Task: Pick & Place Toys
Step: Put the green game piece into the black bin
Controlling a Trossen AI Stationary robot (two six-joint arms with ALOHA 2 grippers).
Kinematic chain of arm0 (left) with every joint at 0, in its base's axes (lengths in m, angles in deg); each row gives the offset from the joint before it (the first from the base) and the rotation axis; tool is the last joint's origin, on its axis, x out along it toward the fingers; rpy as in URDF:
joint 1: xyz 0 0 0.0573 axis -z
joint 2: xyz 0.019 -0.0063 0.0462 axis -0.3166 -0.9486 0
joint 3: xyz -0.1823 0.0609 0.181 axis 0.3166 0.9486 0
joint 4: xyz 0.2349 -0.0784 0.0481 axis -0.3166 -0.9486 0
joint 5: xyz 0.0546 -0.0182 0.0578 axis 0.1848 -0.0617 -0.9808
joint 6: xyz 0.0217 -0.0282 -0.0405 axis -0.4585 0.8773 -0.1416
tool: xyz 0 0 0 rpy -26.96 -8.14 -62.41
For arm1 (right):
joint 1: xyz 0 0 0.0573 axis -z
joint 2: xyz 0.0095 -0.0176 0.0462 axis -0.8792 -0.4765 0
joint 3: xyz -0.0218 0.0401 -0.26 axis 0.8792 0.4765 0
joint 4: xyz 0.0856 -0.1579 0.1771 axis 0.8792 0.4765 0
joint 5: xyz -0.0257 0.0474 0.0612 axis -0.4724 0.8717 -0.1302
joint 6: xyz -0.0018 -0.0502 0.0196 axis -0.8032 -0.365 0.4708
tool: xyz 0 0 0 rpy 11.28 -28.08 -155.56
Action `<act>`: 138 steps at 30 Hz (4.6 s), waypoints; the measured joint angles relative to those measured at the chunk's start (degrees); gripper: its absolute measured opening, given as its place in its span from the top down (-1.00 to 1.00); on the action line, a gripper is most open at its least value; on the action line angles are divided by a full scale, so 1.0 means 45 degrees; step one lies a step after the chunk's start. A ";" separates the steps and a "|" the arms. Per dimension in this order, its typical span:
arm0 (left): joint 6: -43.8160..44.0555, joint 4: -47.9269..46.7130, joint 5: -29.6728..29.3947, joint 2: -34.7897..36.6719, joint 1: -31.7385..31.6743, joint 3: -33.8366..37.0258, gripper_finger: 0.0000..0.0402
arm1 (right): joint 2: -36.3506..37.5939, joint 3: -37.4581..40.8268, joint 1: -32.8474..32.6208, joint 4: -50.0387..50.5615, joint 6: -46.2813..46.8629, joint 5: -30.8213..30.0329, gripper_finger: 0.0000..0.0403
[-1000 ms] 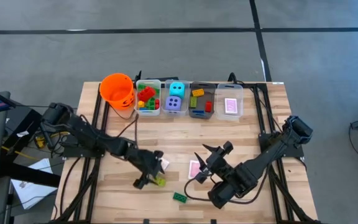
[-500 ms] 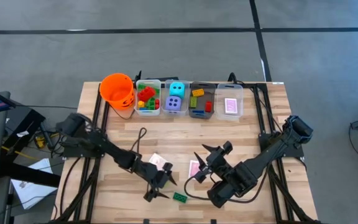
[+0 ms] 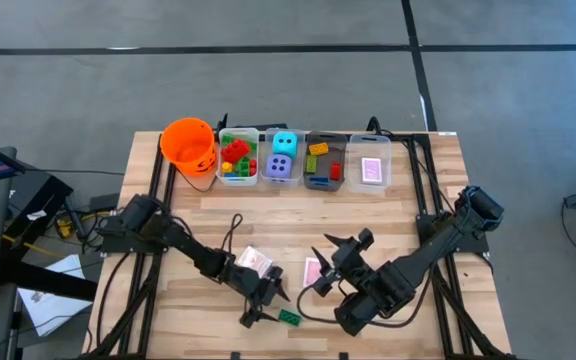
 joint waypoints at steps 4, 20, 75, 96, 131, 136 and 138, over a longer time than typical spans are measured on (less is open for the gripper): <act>-0.0003 0.0026 0.0007 -0.0413 0.0126 -0.0434 -0.48 | 0.0000 0.0000 0.0090 0.0001 0.0005 0.0000 0.01; -0.0104 -0.0331 -0.0998 -0.1258 0.0269 -0.1041 -0.29 | 0.0000 0.0000 0.0189 -0.0010 0.0002 0.0296 0.01; 0.1440 -0.6863 0.3840 0.8987 -0.3962 -0.1036 0.35 | 0.0000 0.0005 0.0767 -0.5965 -1.2902 0.3377 0.01; 0.1844 -0.6510 0.3855 0.8864 -0.4004 -0.1031 0.35 | 0.0000 0.0005 0.1029 -0.7054 -1.7937 0.3647 0.01; 0.1796 -0.6436 0.2983 0.8855 -0.4030 -0.0745 0.13 | -0.0019 0.0015 0.1277 -0.8283 -2.0474 0.4984 0.54; 0.1701 -0.6116 0.2488 0.8859 -0.4043 -0.0729 -0.16 | -0.0010 0.0010 0.1277 -0.8285 -2.0136 0.4883 0.50; 0.1516 -0.6135 0.2247 0.8859 -0.4081 -0.0730 -0.24 | -0.0010 0.0010 0.1277 -0.8244 -2.0134 0.4648 0.49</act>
